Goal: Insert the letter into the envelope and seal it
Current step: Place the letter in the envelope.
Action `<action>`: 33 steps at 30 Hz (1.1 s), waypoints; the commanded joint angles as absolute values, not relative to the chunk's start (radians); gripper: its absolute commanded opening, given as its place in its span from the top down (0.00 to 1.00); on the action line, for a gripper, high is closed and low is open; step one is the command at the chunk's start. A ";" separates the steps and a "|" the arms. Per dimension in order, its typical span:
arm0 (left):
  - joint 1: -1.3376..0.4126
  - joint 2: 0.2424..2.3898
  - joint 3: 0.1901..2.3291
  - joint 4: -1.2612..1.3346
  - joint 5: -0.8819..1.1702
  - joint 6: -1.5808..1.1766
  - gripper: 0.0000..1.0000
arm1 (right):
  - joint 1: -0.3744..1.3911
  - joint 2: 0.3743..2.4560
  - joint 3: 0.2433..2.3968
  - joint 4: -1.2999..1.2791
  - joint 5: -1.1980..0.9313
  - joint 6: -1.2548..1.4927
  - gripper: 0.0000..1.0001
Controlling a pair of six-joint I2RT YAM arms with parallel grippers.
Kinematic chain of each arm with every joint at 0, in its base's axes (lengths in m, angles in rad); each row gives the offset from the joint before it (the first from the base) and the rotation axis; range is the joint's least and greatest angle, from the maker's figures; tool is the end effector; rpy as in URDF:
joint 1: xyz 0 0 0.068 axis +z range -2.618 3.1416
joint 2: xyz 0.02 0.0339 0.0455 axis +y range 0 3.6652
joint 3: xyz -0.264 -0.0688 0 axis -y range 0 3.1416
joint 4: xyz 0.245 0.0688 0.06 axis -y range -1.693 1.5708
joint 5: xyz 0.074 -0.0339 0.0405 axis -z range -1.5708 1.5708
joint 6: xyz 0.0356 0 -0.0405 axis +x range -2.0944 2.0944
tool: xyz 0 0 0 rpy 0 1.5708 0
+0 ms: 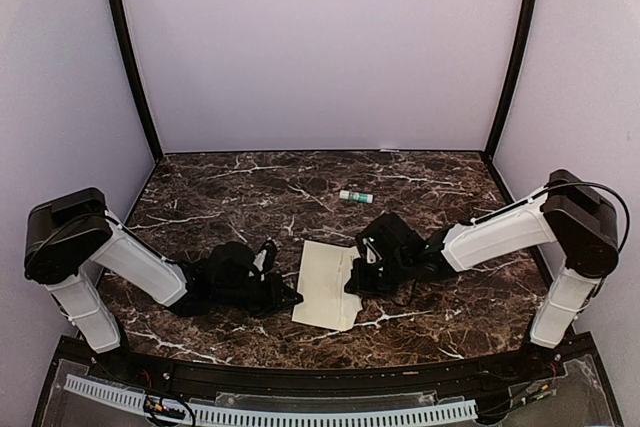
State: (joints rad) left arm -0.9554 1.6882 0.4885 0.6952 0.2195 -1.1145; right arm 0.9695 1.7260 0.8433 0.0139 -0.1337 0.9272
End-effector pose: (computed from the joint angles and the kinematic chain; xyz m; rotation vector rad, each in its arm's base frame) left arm 0.1616 -0.2420 0.1166 -0.0355 2.4280 -1.3659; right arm 0.1846 0.2775 0.1397 -0.1230 2.6912 0.9063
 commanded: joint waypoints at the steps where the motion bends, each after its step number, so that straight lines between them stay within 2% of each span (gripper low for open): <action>1: -0.954 1.699 0.500 0.695 0.251 -1.115 1.00 | 0.967 1.755 0.858 0.086 -0.174 0.941 1.00; 11: -0.955 1.674 0.474 0.681 0.228 -1.123 1.00 | 0.951 1.709 0.891 -0.040 -0.115 0.901 1.00; 15: -0.954 1.657 0.469 0.672 0.242 -1.117 0.97 | 0.944 1.648 0.900 -0.111 -0.074 0.876 0.79; 16: -0.955 1.652 0.469 0.664 0.245 -1.112 0.94 | 0.944 1.634 0.904 -0.130 -0.062 0.867 0.72; 19: -0.954 1.621 0.474 0.635 0.239 -1.101 0.85 | 0.940 1.603 0.918 -0.188 -0.036 0.847 0.63; 22: -0.955 1.583 0.487 0.541 0.197 -1.070 0.68 | 0.939 1.572 0.923 -0.224 -0.022 0.833 0.61; 26: -0.955 1.519 0.512 0.402 0.139 -1.034 0.55 | 0.939 1.545 0.925 -0.245 -0.026 0.823 0.59; 29: -0.954 1.486 0.540 0.336 0.114 -1.000 0.50 | 0.943 1.541 0.923 -0.247 -0.040 0.819 0.59; 33: -0.954 1.503 0.594 0.297 0.107 -0.962 0.49 | 0.943 1.561 0.923 -0.253 -0.031 0.814 0.60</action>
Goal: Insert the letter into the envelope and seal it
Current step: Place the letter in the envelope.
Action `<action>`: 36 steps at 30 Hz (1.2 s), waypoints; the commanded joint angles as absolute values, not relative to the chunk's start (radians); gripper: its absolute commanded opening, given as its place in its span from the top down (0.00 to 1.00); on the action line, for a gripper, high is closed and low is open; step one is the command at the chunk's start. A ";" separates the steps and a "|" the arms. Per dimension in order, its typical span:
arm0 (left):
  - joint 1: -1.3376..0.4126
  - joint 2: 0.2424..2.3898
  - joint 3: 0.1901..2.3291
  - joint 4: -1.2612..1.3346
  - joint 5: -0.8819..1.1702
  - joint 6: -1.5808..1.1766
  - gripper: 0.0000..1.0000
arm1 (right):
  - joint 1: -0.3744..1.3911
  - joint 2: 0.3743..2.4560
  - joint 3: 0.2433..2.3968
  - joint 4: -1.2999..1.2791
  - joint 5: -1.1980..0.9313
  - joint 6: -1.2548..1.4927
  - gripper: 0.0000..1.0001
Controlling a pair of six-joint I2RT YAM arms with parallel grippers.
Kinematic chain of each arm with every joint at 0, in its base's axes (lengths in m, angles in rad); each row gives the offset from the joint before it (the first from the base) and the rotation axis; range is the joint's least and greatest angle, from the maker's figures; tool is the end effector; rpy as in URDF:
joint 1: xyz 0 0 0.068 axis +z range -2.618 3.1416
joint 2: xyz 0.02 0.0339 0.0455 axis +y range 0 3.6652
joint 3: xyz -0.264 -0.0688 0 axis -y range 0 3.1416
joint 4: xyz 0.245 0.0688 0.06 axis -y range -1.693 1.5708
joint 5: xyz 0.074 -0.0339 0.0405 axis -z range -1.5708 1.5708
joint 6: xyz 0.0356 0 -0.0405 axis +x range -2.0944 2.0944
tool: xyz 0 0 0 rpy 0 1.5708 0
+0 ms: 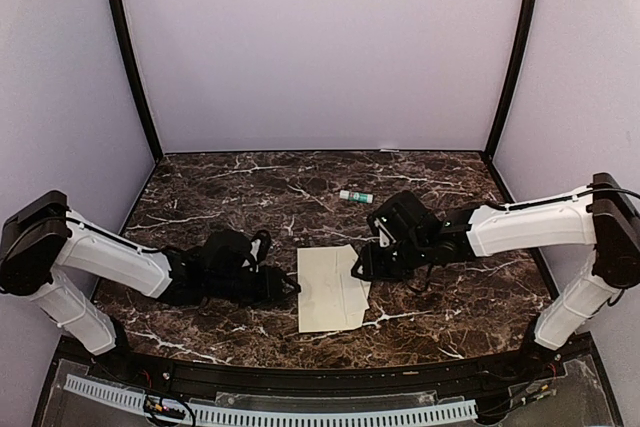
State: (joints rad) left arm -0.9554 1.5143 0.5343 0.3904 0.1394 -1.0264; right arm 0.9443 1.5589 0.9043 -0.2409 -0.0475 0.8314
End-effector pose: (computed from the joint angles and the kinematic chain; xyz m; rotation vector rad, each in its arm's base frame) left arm 0.1589 -0.2333 0.1463 0.0044 2.4533 -1.1892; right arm 0.1840 0.2572 0.1904 -0.1715 2.6432 0.7611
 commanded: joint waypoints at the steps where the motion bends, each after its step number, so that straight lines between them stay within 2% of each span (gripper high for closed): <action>1: -0.954 1.518 0.611 0.294 0.110 -0.958 0.49 | 0.944 1.570 0.925 -0.253 -0.031 0.813 0.61; 6: -0.956 1.569 0.651 0.284 0.112 -0.947 0.52 | 0.945 1.611 0.937 -0.251 -0.025 0.803 0.74; 18: -0.954 1.652 0.679 0.305 0.140 -0.954 0.57 | 0.949 1.705 0.974 -0.268 -0.009 0.781 0.75; 22: -0.954 1.671 0.686 0.311 0.152 -0.949 0.66 | 0.955 1.725 0.981 -0.267 -0.012 0.783 0.79; 28: -0.954 1.694 0.698 0.314 0.163 -0.944 0.74 | 0.964 1.747 0.991 -0.285 -0.003 0.787 0.80; 36: -0.955 1.704 0.696 0.319 0.173 -0.946 0.81 | 0.971 1.771 0.997 -0.284 -0.012 0.791 0.82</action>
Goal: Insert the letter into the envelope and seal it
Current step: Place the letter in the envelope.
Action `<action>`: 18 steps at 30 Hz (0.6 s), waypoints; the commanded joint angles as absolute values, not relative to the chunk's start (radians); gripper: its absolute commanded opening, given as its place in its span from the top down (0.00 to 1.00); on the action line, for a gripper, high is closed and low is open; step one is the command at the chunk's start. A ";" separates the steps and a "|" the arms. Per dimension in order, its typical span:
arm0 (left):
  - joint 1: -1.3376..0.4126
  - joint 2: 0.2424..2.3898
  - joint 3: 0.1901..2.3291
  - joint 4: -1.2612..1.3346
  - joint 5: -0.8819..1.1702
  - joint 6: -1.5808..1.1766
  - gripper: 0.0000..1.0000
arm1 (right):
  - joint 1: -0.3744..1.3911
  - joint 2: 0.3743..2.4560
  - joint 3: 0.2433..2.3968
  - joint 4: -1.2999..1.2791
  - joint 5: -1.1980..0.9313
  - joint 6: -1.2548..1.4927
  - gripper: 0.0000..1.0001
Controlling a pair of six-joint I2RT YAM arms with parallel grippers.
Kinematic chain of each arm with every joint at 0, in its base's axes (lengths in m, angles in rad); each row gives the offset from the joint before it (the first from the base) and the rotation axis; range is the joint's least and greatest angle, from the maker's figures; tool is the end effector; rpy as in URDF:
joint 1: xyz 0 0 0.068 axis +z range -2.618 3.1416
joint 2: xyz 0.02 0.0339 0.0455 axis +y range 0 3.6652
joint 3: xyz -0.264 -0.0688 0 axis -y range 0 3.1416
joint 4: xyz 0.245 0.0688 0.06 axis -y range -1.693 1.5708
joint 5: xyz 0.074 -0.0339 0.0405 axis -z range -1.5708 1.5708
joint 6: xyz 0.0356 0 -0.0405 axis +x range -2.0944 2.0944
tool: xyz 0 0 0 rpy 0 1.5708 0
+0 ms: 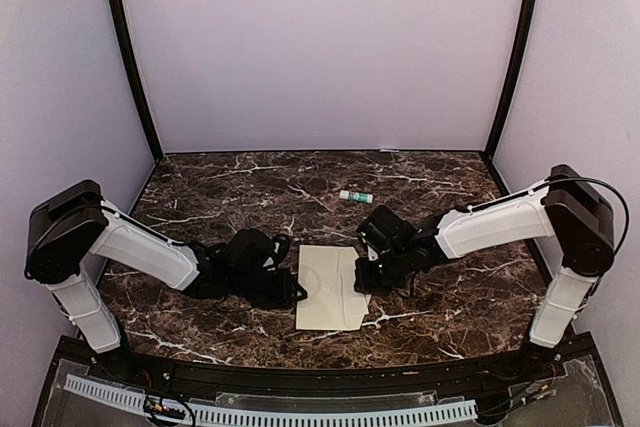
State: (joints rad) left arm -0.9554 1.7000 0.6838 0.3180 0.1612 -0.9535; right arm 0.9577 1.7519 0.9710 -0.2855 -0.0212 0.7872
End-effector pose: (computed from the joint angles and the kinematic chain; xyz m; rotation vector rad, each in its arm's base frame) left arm 0.1787 -0.2627 0.1285 0.0984 2.5472 -1.0881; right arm 0.1932 0.2759 0.1474 -0.2441 2.7672 0.5672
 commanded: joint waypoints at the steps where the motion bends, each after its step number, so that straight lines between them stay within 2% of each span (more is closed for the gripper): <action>1: -0.955 1.707 0.696 0.320 0.175 -0.946 0.81 | 0.971 1.775 0.997 -0.278 -0.020 0.790 0.82; 7: -0.954 1.717 0.697 0.332 0.191 -0.948 0.87 | 0.978 1.787 0.998 -0.239 -0.066 0.806 0.84; 18: -0.955 1.725 0.702 0.340 0.207 -0.950 0.91 | 0.995 1.805 1.016 -0.201 -0.107 0.820 0.85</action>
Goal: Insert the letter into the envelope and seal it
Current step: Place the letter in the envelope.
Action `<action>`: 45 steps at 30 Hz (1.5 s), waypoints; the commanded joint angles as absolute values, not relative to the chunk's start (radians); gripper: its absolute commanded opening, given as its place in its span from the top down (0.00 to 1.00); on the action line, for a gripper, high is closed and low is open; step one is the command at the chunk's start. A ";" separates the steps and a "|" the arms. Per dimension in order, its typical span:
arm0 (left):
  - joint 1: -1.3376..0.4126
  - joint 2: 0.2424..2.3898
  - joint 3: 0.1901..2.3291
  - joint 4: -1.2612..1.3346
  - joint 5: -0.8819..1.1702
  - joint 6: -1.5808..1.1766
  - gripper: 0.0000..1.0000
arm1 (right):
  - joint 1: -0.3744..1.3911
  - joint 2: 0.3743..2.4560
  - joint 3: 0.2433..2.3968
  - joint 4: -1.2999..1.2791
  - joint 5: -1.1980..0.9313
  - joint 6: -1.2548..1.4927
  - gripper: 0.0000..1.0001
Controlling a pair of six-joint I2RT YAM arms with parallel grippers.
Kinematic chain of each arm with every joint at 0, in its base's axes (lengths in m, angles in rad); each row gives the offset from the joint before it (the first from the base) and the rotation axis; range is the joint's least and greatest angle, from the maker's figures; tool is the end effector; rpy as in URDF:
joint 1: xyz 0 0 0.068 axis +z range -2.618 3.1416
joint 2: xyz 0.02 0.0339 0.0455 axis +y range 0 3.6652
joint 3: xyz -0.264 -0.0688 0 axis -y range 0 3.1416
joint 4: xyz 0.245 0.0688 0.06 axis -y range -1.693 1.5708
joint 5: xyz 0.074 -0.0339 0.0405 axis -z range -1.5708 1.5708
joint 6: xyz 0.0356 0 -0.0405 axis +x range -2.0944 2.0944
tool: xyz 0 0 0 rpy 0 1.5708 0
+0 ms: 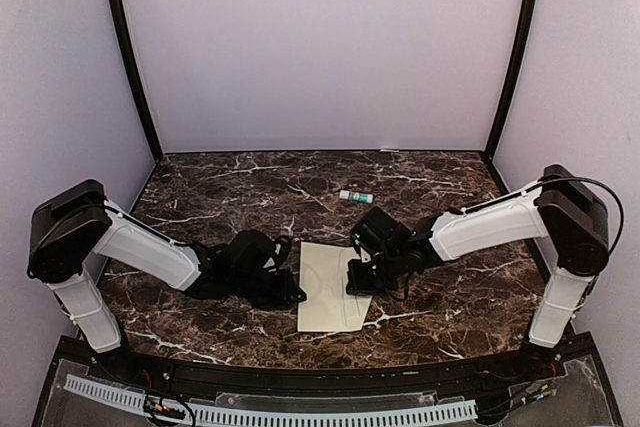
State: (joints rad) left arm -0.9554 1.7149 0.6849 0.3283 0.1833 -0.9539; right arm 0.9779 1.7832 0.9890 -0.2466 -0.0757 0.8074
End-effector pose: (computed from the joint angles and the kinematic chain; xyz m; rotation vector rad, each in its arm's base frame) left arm 0.1787 -0.2640 0.1253 0.1111 2.5600 -1.1057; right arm 0.1908 0.2880 0.1444 -0.2664 2.7804 0.6566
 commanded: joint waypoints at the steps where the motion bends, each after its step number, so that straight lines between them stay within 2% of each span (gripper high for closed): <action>1: -0.954 1.726 0.702 0.343 0.209 -0.951 0.91 | 0.995 1.808 1.017 -0.200 -0.110 0.821 0.85; 18: -0.955 1.740 0.701 0.399 0.251 -0.975 0.94 | 1.007 1.818 1.046 -0.183 -0.132 0.824 0.86; 22: -0.956 1.714 0.696 0.365 0.227 -0.966 0.93 | 1.009 1.799 1.058 -0.243 -0.084 0.814 0.85; 27: -0.955 1.641 0.672 0.315 0.169 -0.956 0.85 | 1.008 1.738 1.066 -0.341 -0.010 0.796 0.82; 31: -0.955 1.615 0.659 0.308 0.173 -0.958 0.77 | 1.009 1.690 1.054 -0.386 0.016 0.794 0.73; 45: -0.959 1.633 0.649 0.333 0.206 -0.971 0.75 | 1.037 1.655 0.951 -0.341 -0.017 0.862 0.71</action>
State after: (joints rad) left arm -0.9520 1.6394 0.6647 0.3347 0.1936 -0.9695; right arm 1.0206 1.6588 0.9783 -0.3656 -0.0063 0.8364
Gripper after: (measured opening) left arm 0.249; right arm 0.296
